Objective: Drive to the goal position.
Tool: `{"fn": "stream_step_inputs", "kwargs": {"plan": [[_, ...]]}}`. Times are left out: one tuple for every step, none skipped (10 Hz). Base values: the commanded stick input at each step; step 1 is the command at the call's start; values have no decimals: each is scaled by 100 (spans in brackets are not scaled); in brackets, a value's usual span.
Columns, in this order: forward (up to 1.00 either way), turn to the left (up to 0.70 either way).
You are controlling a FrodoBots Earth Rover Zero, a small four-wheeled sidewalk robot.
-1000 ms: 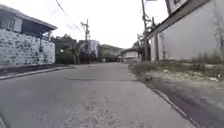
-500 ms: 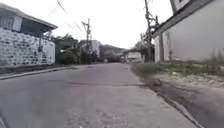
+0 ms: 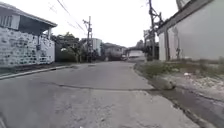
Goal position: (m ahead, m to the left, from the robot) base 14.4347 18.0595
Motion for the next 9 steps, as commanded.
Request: {"fn": "stream_step_inputs", "kwargs": {"plan": [[100,-2],[100,-40],[100,-40],[100,-40],[100,-2],[100,0],[100,0],[100,0],[100,0]]}}
